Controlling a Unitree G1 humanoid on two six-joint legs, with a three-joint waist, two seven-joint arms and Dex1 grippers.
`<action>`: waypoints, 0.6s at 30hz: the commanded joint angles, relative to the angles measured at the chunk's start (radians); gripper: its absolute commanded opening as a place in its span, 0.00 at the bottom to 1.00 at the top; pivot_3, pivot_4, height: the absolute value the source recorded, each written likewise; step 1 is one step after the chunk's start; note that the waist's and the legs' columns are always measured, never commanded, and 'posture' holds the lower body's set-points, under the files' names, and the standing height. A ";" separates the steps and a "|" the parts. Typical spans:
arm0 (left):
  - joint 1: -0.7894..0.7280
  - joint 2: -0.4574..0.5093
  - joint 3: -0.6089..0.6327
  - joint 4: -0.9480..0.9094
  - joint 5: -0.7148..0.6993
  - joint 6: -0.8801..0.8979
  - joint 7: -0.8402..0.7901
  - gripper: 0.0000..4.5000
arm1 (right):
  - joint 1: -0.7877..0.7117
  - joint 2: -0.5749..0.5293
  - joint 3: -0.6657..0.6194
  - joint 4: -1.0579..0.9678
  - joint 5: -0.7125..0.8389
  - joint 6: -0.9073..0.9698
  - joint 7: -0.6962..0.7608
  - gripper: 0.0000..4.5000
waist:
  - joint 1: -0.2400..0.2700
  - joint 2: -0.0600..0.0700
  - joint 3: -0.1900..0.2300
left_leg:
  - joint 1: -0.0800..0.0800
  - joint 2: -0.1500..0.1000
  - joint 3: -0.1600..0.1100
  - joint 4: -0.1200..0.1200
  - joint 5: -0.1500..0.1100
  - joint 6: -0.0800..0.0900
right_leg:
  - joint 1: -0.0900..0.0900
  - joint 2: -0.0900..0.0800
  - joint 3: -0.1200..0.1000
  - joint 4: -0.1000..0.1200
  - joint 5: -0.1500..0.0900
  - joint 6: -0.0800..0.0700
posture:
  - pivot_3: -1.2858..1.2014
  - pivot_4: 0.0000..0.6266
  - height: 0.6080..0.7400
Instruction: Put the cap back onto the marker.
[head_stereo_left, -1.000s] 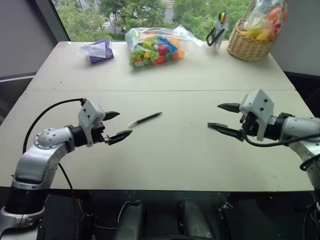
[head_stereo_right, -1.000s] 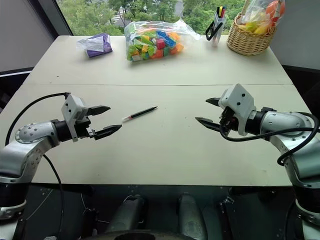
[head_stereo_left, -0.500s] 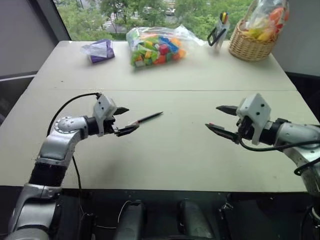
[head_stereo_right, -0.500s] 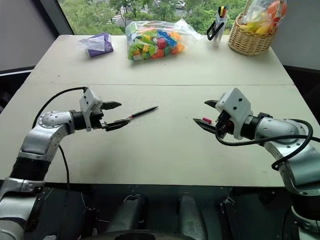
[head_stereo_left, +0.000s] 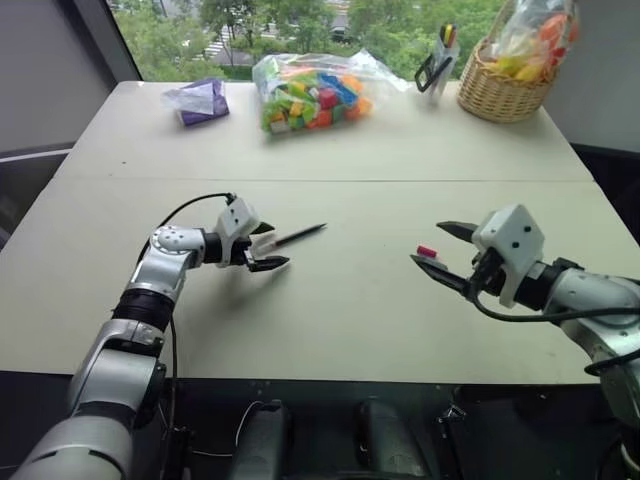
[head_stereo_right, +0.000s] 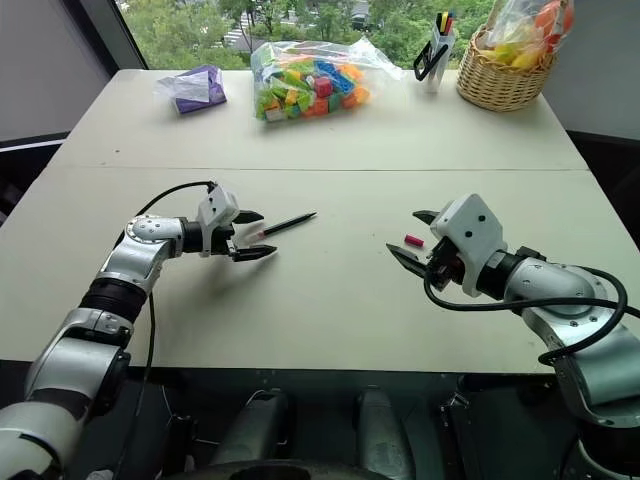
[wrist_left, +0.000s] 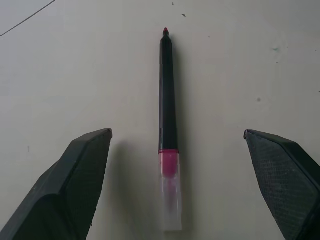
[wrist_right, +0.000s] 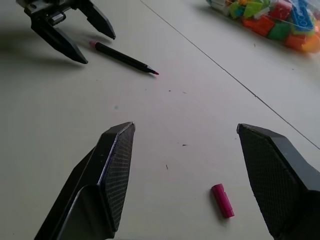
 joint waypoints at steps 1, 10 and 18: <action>-0.067 -0.019 0.017 0.085 0.027 -0.070 0.008 0.98 | 0.000 0.004 -0.036 -0.040 0.002 -0.008 -0.020 0.75 | 0.000 0.000 0.000 | 0.000 0.000 0.000 0.000 0.000 0.000 | 0.000 0.000 0.000 0.000 0.000 0.000 | 0.52 0.24 1.00; -0.119 -0.055 0.014 0.235 0.073 -0.111 0.003 0.98 | -0.002 -0.004 -0.035 -0.041 0.000 -0.010 -0.033 0.75 | -0.002 0.000 0.000 | 0.000 -0.001 0.000 0.001 0.000 0.000 | 0.000 0.000 0.000 0.001 0.001 0.001 | 0.52 0.24 1.00; -0.110 -0.049 0.018 0.267 0.091 -0.122 0.002 0.57 | -0.015 -0.010 -0.029 -0.029 -0.004 -0.015 -0.029 0.75 | -0.004 0.000 0.000 | 0.000 -0.001 -0.001 0.007 0.000 0.000 | 0.001 0.000 0.000 0.004 0.001 0.001 | 0.52 0.24 1.00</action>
